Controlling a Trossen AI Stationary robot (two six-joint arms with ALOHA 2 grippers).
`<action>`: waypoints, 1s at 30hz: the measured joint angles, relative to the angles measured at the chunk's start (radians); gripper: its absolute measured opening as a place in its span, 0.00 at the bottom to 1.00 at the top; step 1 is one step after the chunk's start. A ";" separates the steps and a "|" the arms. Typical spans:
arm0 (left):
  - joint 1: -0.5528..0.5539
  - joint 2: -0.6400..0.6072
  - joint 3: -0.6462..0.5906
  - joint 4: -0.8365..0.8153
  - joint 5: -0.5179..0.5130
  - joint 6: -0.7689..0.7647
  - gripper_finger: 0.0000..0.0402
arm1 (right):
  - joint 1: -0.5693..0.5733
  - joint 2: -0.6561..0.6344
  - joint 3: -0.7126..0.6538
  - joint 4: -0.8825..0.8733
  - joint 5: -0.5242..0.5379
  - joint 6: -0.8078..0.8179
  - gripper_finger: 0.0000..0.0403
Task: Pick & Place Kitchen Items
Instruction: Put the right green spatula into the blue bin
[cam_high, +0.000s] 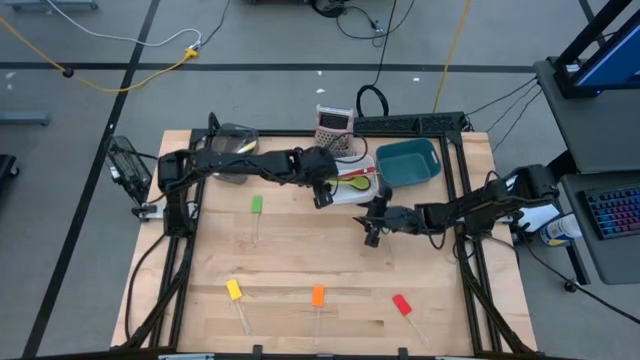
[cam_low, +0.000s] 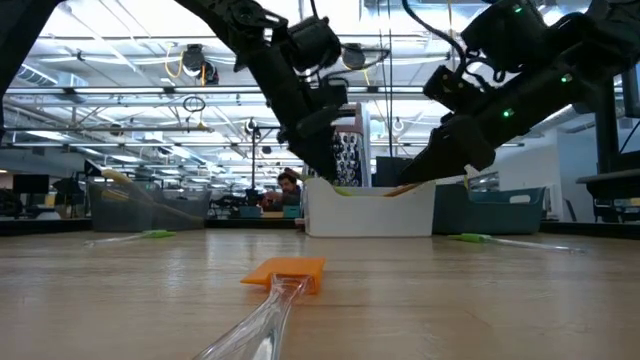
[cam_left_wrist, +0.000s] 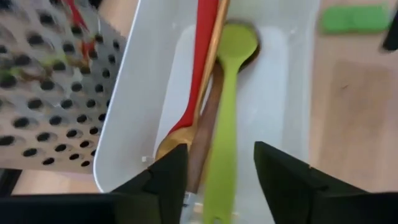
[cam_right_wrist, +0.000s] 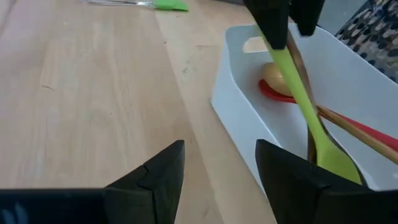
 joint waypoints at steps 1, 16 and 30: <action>-0.007 -0.012 0.000 0.002 0.000 -0.004 0.49 | 0.014 0.000 0.000 0.000 0.029 0.006 0.47; -0.106 -0.249 0.000 -0.134 -0.019 -0.192 0.53 | 0.200 -0.005 0.000 -0.101 0.293 0.295 0.47; -0.277 -0.326 0.001 -0.289 -0.240 -0.311 0.53 | 0.219 -0.006 0.000 -0.448 0.387 0.781 0.47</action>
